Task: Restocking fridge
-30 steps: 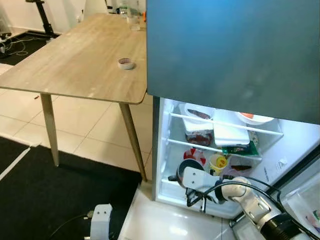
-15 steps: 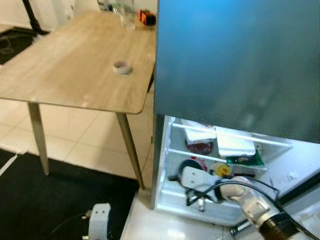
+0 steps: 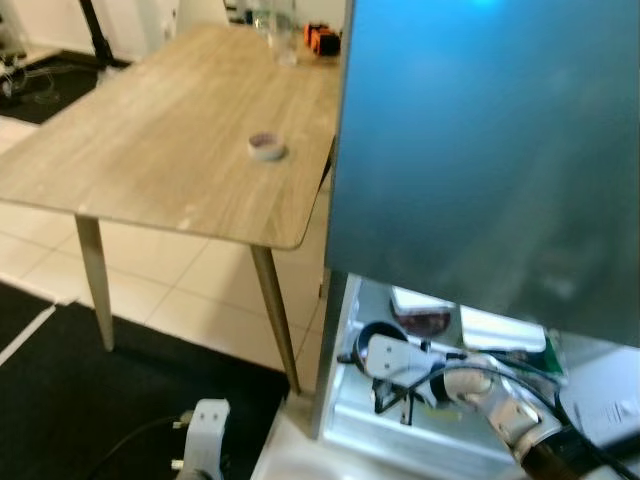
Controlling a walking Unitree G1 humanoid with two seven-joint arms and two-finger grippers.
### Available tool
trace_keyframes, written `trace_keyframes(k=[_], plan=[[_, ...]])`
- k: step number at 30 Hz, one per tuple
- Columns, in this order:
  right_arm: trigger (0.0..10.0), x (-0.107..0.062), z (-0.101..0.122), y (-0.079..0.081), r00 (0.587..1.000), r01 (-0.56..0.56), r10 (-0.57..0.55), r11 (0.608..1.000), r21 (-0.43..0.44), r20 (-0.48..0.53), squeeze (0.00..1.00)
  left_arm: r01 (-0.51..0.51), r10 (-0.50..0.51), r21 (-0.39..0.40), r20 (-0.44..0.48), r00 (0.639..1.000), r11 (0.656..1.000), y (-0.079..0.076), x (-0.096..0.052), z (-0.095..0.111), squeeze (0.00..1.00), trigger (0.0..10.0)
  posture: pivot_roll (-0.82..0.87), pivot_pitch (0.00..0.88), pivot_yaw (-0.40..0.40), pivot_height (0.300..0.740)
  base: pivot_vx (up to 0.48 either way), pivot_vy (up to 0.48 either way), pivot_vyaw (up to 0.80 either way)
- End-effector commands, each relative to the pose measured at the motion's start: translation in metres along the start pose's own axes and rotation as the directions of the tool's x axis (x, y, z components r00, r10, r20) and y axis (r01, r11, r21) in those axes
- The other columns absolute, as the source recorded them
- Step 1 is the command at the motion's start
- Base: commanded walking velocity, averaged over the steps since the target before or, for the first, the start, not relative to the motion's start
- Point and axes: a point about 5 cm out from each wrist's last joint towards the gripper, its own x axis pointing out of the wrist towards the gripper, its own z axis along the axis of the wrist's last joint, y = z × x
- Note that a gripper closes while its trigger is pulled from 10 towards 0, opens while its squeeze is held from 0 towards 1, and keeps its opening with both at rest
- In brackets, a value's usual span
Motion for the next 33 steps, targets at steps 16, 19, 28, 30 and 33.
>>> trace_keyframes(k=[16,19,28,30,33], plan=[[10.0,-0.009,-0.024,0.012,0.988,-0.078,0.082,0.996,0.034,-0.130,0.00,0.017,-0.016,-0.020,0.066,0.998,1.000,-0.003,0.003,0.015,0.00,10.0,-0.04,0.000,-0.044,0.740,0.000,0.000,-0.21],[10.0,-0.009,-0.024,0.012,0.989,-0.074,0.079,0.996,0.040,-0.127,0.00,0.021,-0.021,0.007,0.085,0.996,1.000,-0.003,0.003,0.021,0.00,10.0,-0.04,0.000,-0.046,0.740,0.000,0.000,0.00],[10.0,-0.008,-0.032,0.009,0.974,-0.048,0.056,0.998,0.039,-0.218,0.00,0.063,-0.070,0.048,0.166,0.984,0.997,-0.007,0.006,0.046,0.00,10.0,-0.04,0.000,-0.047,0.740,0.000,0.000,0.00],[10.0,-0.009,-0.036,0.009,0.968,-0.039,0.049,0.998,0.044,-0.248,0.00,0.104,-0.120,0.096,0.189,0.975,0.990,-0.013,0.007,0.056,0.00,10.0,-0.04,0.000,-0.047,0.730,0.000,0.000,0.00],[10.0,-0.010,-0.037,0.009,0.966,-0.048,0.058,0.998,0.046,-0.253,0.00,0.129,-0.155,0.141,0.193,0.969,0.982,-0.018,0.007,0.060,0.00,10.0,-0.04,0.000,-0.046,0.715,0.000,0.000,0.00]])
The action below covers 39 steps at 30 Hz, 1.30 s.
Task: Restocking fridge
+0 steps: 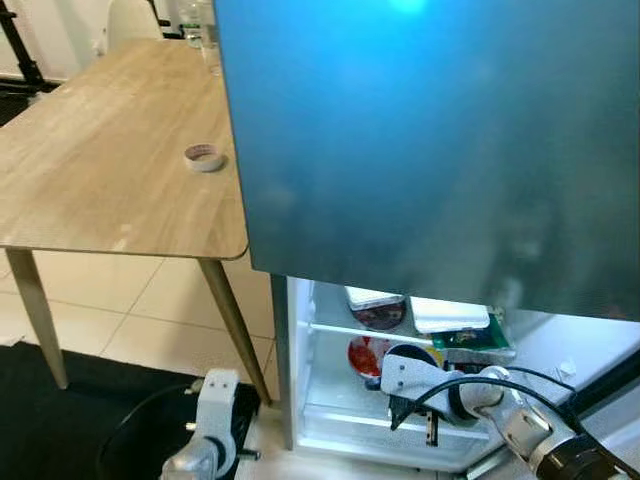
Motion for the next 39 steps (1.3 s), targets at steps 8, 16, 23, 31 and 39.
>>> trace_keyframes(k=[8,16,23,31,39], plan=[[10.0,-0.002,-0.007,-0.001,0.999,-0.003,0.004,1.000,0.011,-0.051,0.00,0.082,-0.084,0.084,0.012,0.996,0.993,-0.012,0.004,0.006,0.00,10.0,-0.03,0.000,-0.048,0.680,0.000,0.000,0.00],[10.0,-0.002,-0.009,-0.004,0.996,0.006,-0.006,1.000,0.011,-0.084,0.00,0.122,-0.128,0.148,0.036,0.991,0.981,-0.018,0.007,0.017,0.00,10.0,-0.03,0.000,-0.049,0.650,0.000,0.000,0.00],[10.0,-0.003,-0.012,-0.008,0.995,0.017,-0.016,1.000,0.013,-0.103,0.00,0.158,-0.180,0.238,0.072,0.981,0.958,-0.028,0.012,0.033,0.00,10.0,-0.02,0.000,-0.052,0.620,0.000,0.000,0.00],[10.0,-0.004,-0.013,-0.012,0.994,0.024,-0.022,1.000,0.018,-0.111,0.00,0.173,-0.228,0.359,0.117,0.967,0.917,-0.035,0.016,0.053,0.00,10.0,-0.02,0.000,-0.050,0.585,0.000,0.000,0.00],[10.0,-0.005,-0.011,-0.013,0.994,0.003,-0.001,1.000,0.013,-0.111,0.00,0.187,-0.290,0.448,0.173,0.941,0.874,-0.044,0.017,0.075,0.00,10.0,-0.02,0.000,-0.050,0.545,0.000,0.000,0.00]])
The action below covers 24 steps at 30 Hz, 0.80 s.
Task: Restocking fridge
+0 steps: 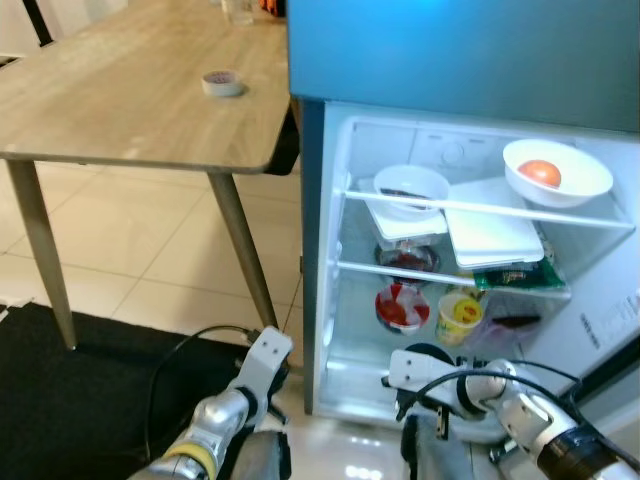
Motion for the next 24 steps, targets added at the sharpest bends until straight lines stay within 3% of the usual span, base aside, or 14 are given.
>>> trace_keyframes(k=[1,10,14,16,24], plan=[[10.0,-0.002,-0.001,-0.004,1.000,0.003,-0.003,1.000,-0.006,-0.014,0.00,0.025,-0.026,0.042,0.039,0.999,0.999,-0.003,0.006,0.012,0.00,10.0,-0.02,0.000,-0.050,0.540,0.000,0.000,0.00],[10.0,0.002,0.006,-0.013,1.000,-0.003,0.002,0.999,-0.035,-0.025,0.00,0.028,-0.037,0.083,0.109,0.993,0.996,-0.005,0.010,0.028,0.00,10.0,-0.01,0.000,-0.051,0.500,0.000,0.000,0.00],[10.0,0.003,0.011,-0.025,0.998,0.060,-0.062,0.997,-0.048,-0.031,0.00,0.031,-0.042,0.090,0.119,0.992,0.995,-0.006,0.010,0.028,0.00,10.0,0.00,0.000,-0.053,0.485,0.000,0.000,0.00],[10.0,0.004,0.016,-0.035,0.991,0.119,-0.124,0.987,-0.107,-0.043,0.00,0.037,-0.050,0.098,0.128,0.991,0.994,-0.008,0.010,0.028,0.00,10.0,0.01,0.000,-0.057,0.485,0.000,0.000,0.00],[10.0,0.013,0.029,-0.047,0.983,0.167,-0.177,0.975,-0.145,-0.056,0.00,0.042,-0.062,0.126,0.160,0.985,0.991,-0.012,0.008,0.028,0.00,10.0,0.04,0.000,-0.068,0.485,0.000,0.000,0.00]])
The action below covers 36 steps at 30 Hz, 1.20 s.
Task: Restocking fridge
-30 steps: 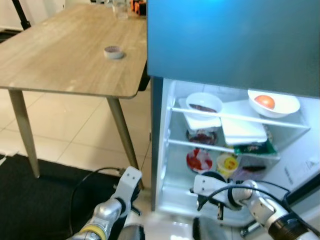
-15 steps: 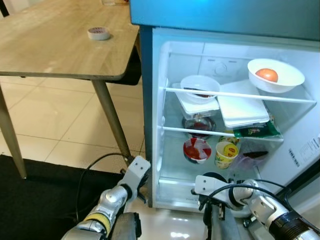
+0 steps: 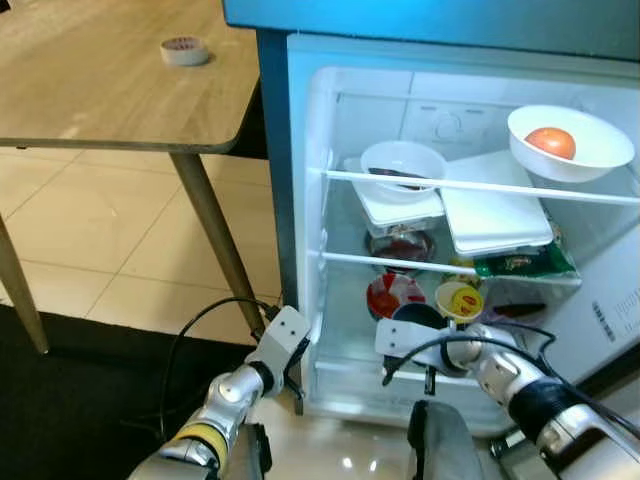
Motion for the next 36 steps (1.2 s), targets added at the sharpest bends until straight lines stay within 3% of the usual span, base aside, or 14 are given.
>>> trace_keyframes(k=[1,8,14,22,36], plan=[[10.0,0.002,0.001,-0.002,1.000,0.015,-0.016,1.000,-0.025,-0.015,0.00,0.020,-0.020,0.017,0.013,1.000,1.000,-0.006,0.000,-0.001,0.00,10.0,0.04,0.000,-0.068,0.485,0.000,0.000,0.00],[10.0,0.008,0.005,-0.008,0.997,0.062,-0.062,0.998,0.002,-0.040,0.00,0.042,-0.046,0.052,0.070,0.996,0.998,-0.012,-0.002,0.003,0.00,10.0,0.06,0.000,-0.066,0.485,0.000,0.000,0.00],[10.0,0.007,0.005,-0.018,0.987,0.160,-0.157,0.984,0.075,-0.043,0.00,0.060,-0.066,0.067,0.092,0.994,0.996,-0.017,-0.004,0.003,0.00,10.0,0.08,0.031,-0.065,0.485,0.000,0.000,0.00],[10.0,0.006,-0.001,-0.023,0.983,0.179,-0.170,0.966,0.187,-0.064,0.00,0.018,-0.024,0.054,0.110,0.994,0.998,-0.021,-0.022,-0.011,0.00,10.0,0.13,0.122,-0.066,0.485,0.000,0.000,0.00],[10.0,0.002,-0.004,-0.030,0.981,0.192,-0.193,0.932,0.306,-0.028,0.00,-0.096,0.083,0.049,0.217,0.973,0.994,-0.020,-0.054,-0.003,0.00,10.0,0.19,0.296,-0.059,0.485,0.000,0.000,0.00]])
